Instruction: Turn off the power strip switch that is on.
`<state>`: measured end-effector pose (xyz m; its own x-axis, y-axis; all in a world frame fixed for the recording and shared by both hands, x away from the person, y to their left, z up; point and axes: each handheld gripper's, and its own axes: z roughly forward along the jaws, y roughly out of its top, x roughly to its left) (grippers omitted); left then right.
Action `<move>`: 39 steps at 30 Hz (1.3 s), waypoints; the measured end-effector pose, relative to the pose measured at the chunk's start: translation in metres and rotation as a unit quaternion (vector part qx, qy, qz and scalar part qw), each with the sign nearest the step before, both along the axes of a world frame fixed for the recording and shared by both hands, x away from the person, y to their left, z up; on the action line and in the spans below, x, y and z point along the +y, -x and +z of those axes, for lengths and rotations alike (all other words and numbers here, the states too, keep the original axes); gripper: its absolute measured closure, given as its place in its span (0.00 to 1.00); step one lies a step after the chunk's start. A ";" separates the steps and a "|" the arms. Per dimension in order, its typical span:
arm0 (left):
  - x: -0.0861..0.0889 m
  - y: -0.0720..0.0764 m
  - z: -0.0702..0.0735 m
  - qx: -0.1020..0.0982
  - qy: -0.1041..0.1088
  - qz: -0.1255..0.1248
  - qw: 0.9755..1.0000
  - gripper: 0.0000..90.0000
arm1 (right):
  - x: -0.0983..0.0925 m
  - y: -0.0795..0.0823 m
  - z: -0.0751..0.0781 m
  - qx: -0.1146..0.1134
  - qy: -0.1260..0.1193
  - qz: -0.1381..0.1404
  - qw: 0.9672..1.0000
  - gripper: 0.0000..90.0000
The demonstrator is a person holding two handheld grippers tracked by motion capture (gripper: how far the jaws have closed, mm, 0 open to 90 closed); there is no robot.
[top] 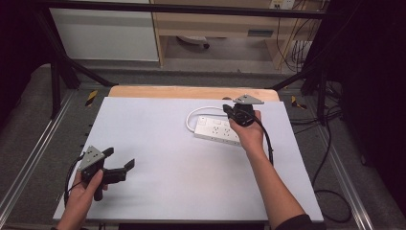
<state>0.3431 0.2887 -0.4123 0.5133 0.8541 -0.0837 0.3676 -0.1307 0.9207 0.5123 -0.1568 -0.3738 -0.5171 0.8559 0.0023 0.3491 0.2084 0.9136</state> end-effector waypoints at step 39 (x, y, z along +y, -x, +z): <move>-0.008 -0.011 -0.002 -0.004 -0.004 -0.005 1.000 0.06 | 0.023 -0.035 -0.016 0.030 0.025 -0.018 0.999 1.00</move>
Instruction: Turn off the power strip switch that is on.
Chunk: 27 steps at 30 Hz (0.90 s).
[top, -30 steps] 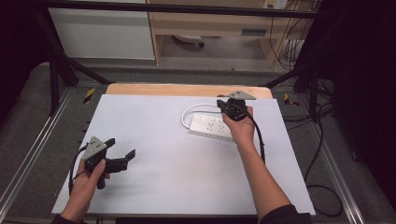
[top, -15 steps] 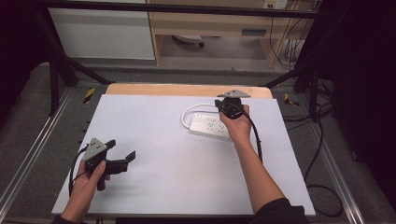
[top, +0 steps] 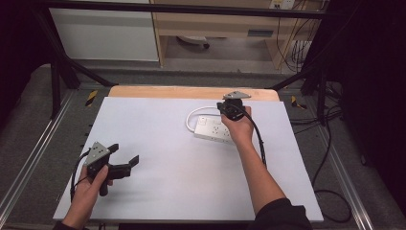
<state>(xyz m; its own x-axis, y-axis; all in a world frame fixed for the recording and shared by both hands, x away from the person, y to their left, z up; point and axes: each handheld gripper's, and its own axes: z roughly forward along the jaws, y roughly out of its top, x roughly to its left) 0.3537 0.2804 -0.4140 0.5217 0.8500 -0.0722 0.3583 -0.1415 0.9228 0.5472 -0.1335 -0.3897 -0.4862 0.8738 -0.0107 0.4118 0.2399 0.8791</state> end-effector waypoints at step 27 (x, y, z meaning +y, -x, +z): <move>0.000 0.000 0.000 0.003 0.000 -0.002 1.000 0.06 | -0.001 -0.002 -0.020 0.028 0.016 -0.006 0.999 1.00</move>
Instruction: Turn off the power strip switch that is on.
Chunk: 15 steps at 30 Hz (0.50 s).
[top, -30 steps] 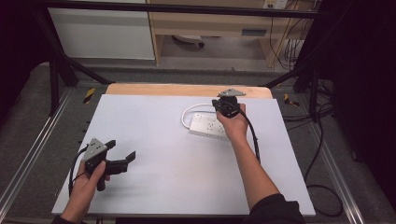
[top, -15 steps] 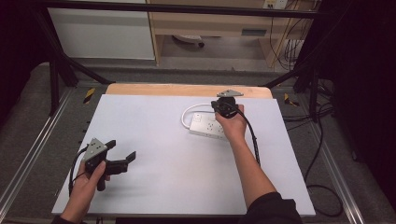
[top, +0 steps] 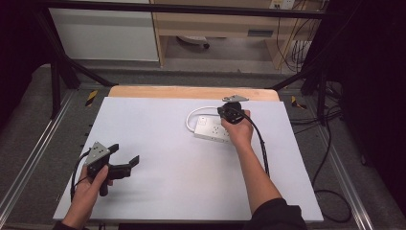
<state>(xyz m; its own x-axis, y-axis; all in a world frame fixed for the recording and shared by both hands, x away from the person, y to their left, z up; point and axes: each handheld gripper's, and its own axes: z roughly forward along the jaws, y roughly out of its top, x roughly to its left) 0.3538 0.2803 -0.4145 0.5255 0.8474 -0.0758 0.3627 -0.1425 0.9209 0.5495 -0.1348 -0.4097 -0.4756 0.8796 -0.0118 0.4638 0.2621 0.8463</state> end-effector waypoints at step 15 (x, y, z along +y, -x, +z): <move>0.000 0.000 -0.001 0.002 -0.001 0.000 1.000 0.06 | -0.009 0.012 -0.016 0.009 0.001 -0.004 1.000 1.00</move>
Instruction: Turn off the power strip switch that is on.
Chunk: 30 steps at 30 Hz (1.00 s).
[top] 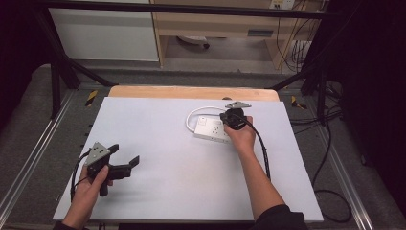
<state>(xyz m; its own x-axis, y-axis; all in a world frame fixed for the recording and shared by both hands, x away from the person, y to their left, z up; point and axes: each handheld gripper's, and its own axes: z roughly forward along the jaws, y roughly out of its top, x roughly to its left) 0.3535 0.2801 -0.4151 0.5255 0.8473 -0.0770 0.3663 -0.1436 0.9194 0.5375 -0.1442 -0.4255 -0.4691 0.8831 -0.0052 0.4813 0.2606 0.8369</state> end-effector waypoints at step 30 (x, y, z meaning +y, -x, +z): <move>0.000 0.000 0.000 -0.001 0.001 -0.002 1.000 0.06 | 0.004 0.000 -0.012 0.011 0.003 -0.002 1.000 1.00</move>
<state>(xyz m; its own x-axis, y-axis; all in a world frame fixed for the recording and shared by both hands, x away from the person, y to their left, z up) 0.3535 0.2804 -0.4152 0.5285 0.8454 -0.0774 0.3648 -0.1439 0.9199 0.5376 -0.1398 -0.4378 -0.4664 0.8846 -0.0010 0.5005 0.2648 0.8243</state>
